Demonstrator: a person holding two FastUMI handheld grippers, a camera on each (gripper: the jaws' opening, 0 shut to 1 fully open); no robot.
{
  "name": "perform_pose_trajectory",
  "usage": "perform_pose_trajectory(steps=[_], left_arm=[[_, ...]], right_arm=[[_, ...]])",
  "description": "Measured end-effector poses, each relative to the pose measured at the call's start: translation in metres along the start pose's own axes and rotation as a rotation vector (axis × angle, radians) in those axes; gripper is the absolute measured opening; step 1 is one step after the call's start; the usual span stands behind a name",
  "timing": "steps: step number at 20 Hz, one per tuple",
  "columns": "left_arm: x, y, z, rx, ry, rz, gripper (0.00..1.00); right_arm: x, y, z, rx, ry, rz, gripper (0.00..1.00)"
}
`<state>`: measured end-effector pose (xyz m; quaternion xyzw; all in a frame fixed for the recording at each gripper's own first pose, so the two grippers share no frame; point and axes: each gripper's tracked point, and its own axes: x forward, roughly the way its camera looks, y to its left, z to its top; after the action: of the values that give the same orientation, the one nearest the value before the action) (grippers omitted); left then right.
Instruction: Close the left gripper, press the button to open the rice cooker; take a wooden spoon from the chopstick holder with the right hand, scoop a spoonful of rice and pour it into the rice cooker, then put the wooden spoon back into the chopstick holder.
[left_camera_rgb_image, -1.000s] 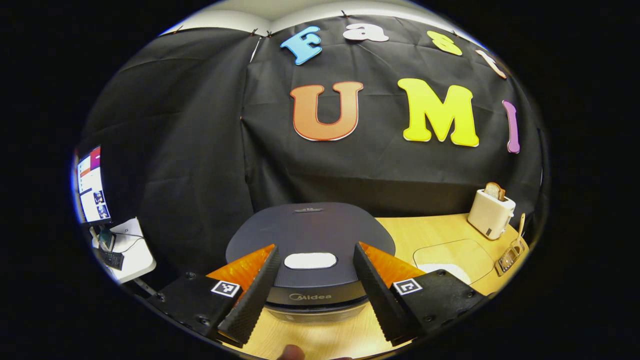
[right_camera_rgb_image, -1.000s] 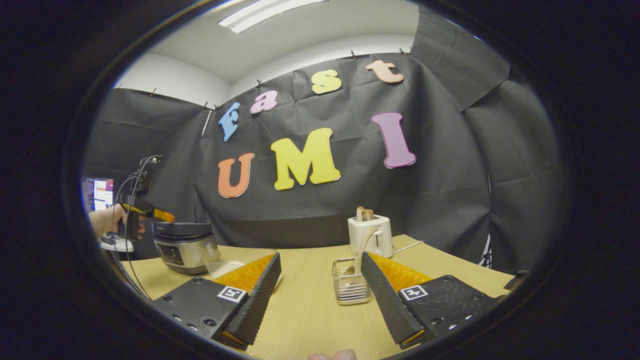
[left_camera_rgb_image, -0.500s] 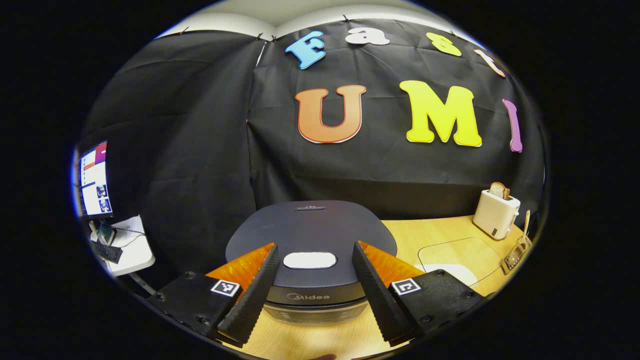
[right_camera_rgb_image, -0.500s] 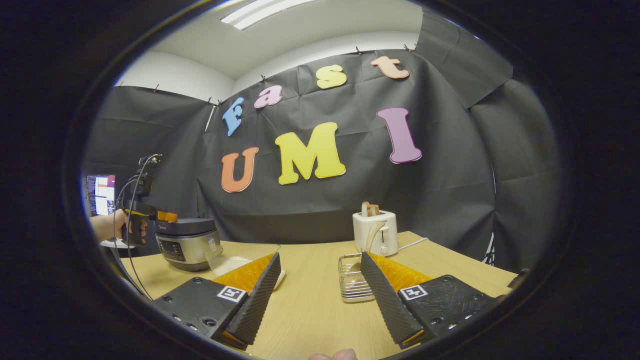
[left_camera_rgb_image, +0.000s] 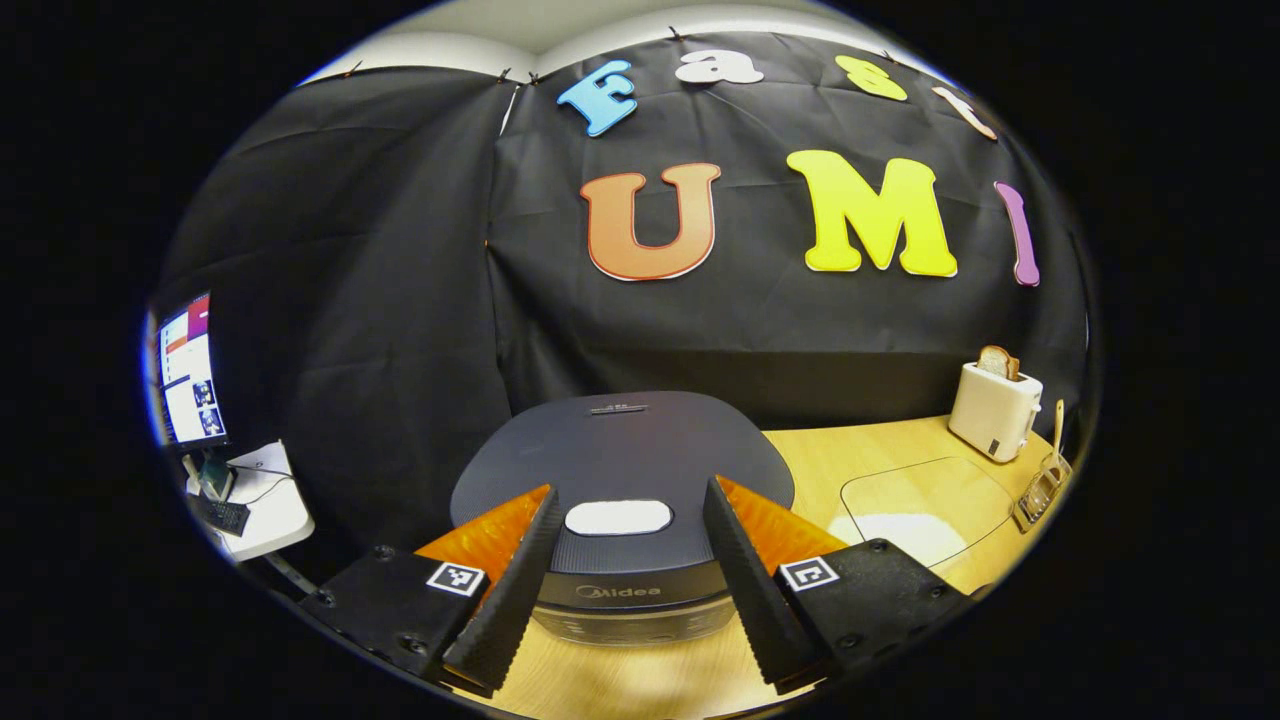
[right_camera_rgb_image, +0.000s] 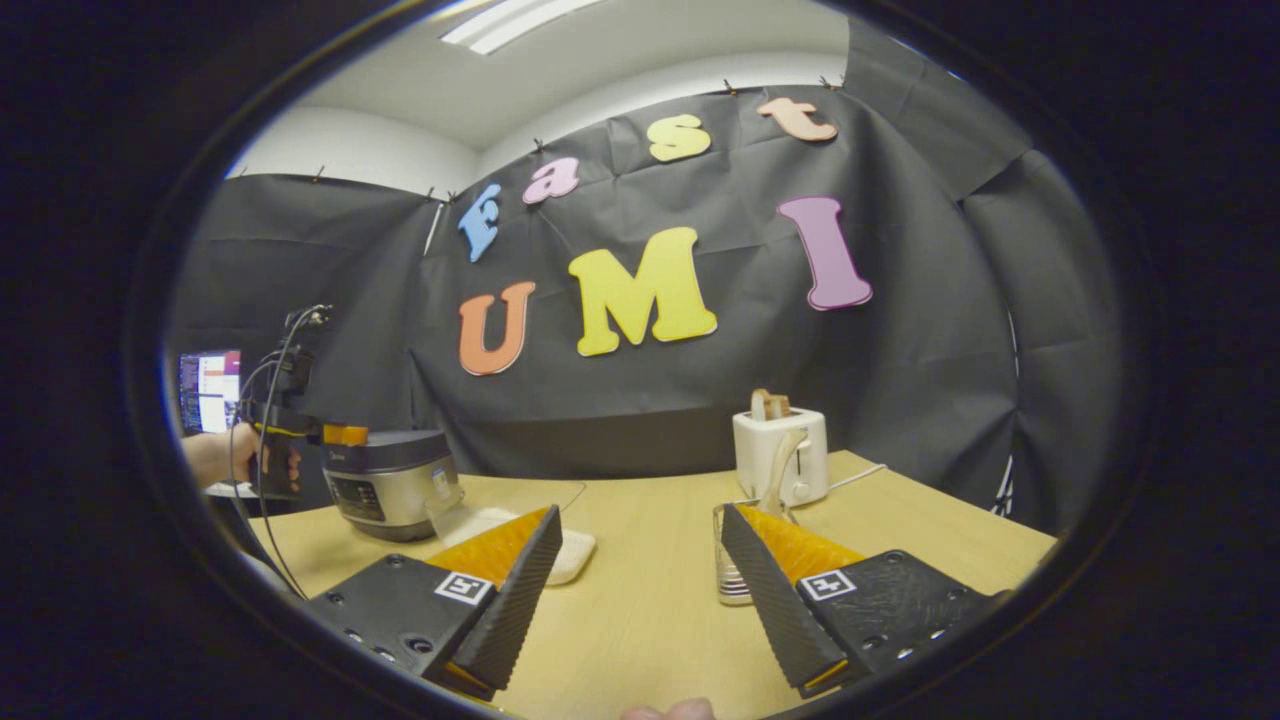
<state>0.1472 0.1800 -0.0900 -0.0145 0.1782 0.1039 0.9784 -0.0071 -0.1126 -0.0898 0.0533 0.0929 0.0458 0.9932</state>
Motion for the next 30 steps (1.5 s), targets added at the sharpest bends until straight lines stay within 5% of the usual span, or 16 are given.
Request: perform_pose_trajectory(steps=[11,16,19,30], left_arm=[[-0.010,-0.006,0.011,-0.045,-0.004,-0.015,0.91],[-0.075,-0.042,0.090,0.003,-0.231,-0.009,0.98],[-0.120,-0.083,0.110,0.023,-0.319,-0.068,0.97],[-0.211,-0.158,0.063,0.002,-0.384,-0.193,0.98]], right_arm=[[-0.007,-0.004,0.004,-0.021,0.000,-0.032,0.95],[-0.009,0.004,0.056,-0.085,-0.090,-0.071,0.95],[-0.011,0.019,0.092,-0.087,-0.163,-0.044,0.95],[-0.050,0.044,0.119,-0.102,-0.243,-0.079,0.95]])
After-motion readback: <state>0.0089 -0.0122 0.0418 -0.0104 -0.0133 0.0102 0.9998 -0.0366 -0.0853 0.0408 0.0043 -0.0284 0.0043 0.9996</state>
